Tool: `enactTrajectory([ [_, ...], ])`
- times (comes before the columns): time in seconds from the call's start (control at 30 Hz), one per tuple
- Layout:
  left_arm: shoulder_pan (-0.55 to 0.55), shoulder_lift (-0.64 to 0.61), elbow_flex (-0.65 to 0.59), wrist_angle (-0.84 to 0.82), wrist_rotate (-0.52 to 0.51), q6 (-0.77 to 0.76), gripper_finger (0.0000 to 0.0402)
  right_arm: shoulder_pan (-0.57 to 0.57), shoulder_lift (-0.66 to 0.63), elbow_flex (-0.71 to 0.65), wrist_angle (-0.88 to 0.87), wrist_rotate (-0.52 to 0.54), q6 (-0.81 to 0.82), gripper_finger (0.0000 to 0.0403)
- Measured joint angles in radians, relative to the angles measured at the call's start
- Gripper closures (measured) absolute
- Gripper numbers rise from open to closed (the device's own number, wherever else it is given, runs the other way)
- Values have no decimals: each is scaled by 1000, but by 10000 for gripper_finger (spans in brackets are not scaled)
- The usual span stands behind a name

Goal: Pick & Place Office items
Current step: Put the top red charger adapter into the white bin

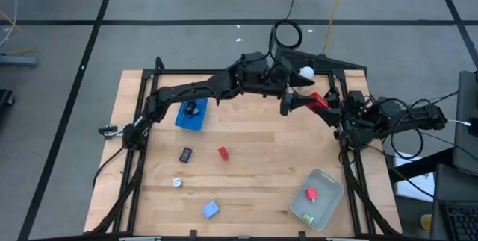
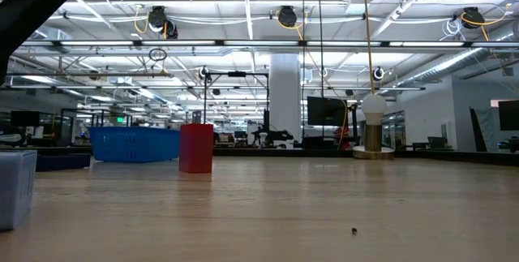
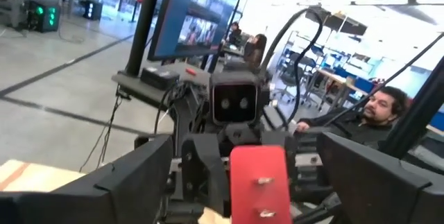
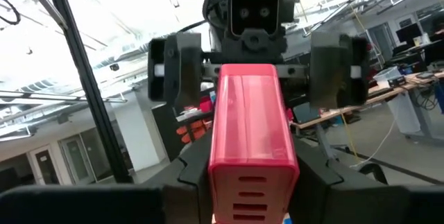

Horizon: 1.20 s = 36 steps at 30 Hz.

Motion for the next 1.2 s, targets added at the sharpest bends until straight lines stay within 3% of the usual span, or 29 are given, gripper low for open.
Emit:
enactTrajectory([
  [0.3,32,-97,0,-95,-12,49,34,-1,-29,0,-15,-34,-8,290],
  [0.73,37,-162,1,-213,-128,48,34,0,-17,0,-126,-508,205,291],
  [1.2,32,-162,1,-205,-192,-5,34,0,72,0,-190,-958,208,289],
])
